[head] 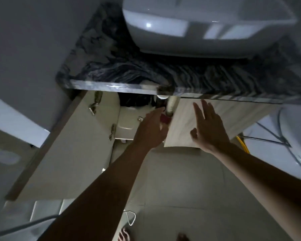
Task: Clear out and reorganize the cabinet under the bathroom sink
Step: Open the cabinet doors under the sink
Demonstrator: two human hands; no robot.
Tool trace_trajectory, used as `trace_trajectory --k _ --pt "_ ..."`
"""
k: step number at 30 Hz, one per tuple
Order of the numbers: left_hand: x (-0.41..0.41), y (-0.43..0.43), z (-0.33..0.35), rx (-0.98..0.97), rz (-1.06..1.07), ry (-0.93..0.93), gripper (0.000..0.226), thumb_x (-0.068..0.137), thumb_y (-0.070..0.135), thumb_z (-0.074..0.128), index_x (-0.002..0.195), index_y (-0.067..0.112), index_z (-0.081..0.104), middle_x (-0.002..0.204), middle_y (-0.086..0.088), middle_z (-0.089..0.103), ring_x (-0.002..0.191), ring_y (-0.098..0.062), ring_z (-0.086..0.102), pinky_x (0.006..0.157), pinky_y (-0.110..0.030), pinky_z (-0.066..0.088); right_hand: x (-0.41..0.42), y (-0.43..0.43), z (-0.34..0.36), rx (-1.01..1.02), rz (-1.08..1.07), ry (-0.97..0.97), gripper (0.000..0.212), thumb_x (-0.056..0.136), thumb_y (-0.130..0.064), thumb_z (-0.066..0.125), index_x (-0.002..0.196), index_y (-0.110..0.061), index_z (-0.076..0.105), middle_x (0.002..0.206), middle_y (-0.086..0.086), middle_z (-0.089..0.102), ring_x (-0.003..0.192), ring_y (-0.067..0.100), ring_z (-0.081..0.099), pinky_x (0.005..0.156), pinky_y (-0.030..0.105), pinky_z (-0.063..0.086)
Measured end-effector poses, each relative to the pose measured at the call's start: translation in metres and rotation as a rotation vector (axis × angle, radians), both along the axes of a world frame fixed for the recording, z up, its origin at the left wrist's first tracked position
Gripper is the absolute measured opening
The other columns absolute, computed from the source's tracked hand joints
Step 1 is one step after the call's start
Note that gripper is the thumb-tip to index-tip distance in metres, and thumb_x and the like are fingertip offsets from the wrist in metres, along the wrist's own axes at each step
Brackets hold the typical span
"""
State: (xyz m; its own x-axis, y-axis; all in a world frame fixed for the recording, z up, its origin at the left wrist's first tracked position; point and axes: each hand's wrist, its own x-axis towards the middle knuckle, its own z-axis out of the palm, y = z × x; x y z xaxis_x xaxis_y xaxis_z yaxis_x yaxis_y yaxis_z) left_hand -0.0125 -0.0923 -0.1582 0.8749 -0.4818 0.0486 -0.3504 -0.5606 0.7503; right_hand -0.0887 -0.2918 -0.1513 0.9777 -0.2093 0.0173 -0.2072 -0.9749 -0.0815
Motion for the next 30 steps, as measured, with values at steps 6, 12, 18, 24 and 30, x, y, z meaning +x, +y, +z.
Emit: trace_trajectory --k 6,12,18,24,30 --pt "0.027 -0.078 -0.002 0.012 -0.077 0.079 0.074 0.088 0.027 0.058 0.154 0.021 0.025 0.142 -0.010 0.052 0.118 -0.032 0.056 0.099 -0.040 0.047 0.002 -0.038 -0.004 0.026 -0.095 -0.013 0.097 0.088 -0.031 0.060 0.158 -0.013 -0.003 0.166 0.014 -0.004 0.152 0.038 0.000 0.117 0.056 0.028" --pt "0.029 -0.094 -0.010 0.032 -0.020 0.127 0.074 0.088 0.019 0.063 0.153 0.019 0.027 0.143 -0.010 0.050 0.127 -0.026 0.051 0.105 -0.037 0.042 0.007 -0.050 -0.017 0.070 -0.126 0.000 0.095 0.091 -0.032 0.057 0.158 -0.016 -0.007 0.166 0.010 -0.007 0.153 0.034 -0.006 0.121 0.056 0.015" --pt "0.031 -0.094 -0.020 0.068 -0.033 0.056 0.072 0.082 0.024 0.056 0.148 0.010 0.032 0.146 -0.013 0.044 0.129 -0.031 0.046 0.105 -0.047 0.041 0.017 -0.062 -0.023 0.066 -0.158 0.006 0.093 0.089 -0.032 0.058 0.158 -0.016 -0.002 0.165 0.010 -0.001 0.152 0.033 -0.002 0.119 0.057 0.021" --pt "0.018 -0.081 -0.011 0.101 -0.081 -0.141 0.046 0.085 0.016 0.058 0.129 0.007 0.046 0.123 -0.011 0.055 0.113 -0.029 0.050 0.091 -0.043 0.046 -0.004 -0.054 -0.031 0.065 -0.159 -0.103 0.099 0.079 -0.034 0.066 0.157 -0.013 0.009 0.163 0.012 0.013 0.151 0.036 0.010 0.110 0.058 0.037" --pt "-0.039 -0.079 0.012 0.160 -0.303 -0.335 0.016 0.090 0.025 0.055 0.099 0.015 0.063 0.087 -0.001 0.066 0.077 -0.021 0.062 0.068 -0.036 0.049 -0.104 -0.042 -0.075 0.246 -0.199 -0.245 0.091 0.089 -0.030 0.063 0.159 -0.015 0.007 0.166 0.010 0.005 0.154 0.028 0.006 0.119 0.053 0.027"
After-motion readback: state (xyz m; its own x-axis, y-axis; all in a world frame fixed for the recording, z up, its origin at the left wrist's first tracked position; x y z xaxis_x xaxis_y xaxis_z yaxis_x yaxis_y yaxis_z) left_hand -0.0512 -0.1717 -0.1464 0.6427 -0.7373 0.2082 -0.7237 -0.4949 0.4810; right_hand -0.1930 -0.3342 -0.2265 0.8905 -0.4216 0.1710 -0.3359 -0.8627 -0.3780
